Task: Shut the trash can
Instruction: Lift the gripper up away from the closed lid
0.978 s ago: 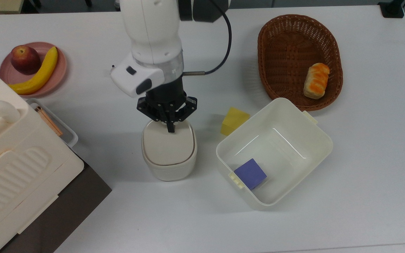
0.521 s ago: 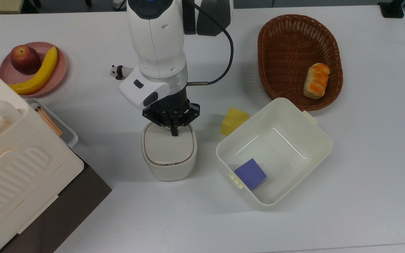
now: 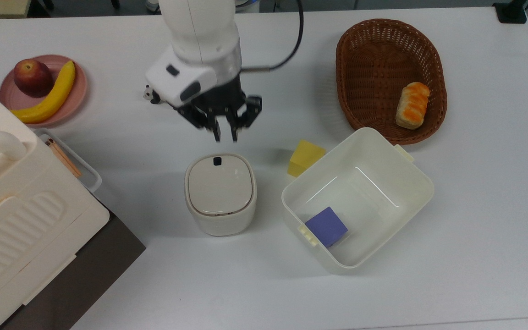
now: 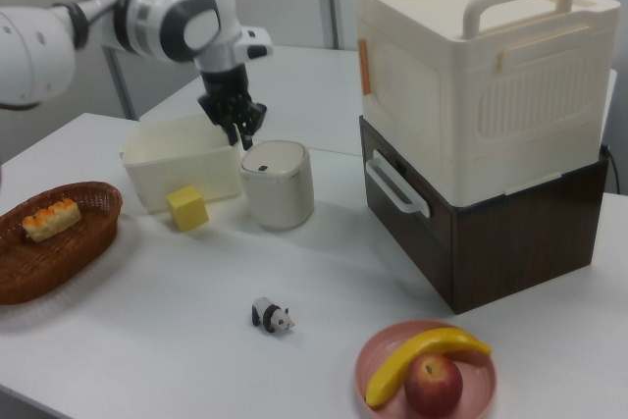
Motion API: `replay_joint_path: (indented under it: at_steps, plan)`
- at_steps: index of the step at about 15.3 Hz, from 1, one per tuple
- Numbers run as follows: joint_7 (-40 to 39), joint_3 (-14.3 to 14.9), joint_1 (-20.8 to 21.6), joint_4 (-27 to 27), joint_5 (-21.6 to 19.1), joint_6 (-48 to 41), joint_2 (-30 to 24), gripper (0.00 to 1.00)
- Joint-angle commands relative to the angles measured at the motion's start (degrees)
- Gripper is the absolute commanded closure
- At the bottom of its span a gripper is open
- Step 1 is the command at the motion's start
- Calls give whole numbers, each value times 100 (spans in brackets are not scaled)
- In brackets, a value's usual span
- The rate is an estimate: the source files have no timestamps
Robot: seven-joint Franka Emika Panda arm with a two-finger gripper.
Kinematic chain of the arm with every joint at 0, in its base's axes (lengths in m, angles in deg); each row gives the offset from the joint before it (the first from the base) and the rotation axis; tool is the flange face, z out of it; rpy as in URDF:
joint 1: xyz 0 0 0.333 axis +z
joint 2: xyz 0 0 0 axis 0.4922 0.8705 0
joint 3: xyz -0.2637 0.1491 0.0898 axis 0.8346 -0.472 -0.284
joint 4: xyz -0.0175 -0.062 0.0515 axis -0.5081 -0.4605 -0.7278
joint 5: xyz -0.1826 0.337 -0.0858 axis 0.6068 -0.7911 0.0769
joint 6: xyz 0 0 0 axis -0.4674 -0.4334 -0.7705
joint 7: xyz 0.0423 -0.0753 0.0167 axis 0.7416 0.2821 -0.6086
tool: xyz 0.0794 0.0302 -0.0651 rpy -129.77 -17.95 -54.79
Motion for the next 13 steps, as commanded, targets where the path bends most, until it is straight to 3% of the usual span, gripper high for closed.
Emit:
replay_joint_path:
  at_steps: [1, 2, 8, 13]
  plan:
    - [-387, 65, 11, -210, 26, -671, -523, 29]
    - [-379, 74, 19, -210, 52, -881, -593, 0]
    - [-387, 100, -323, -201, 114, -1937, -1226, 0]
    - [-326, 91, -569, -219, 105, -2009, -1403, 0]
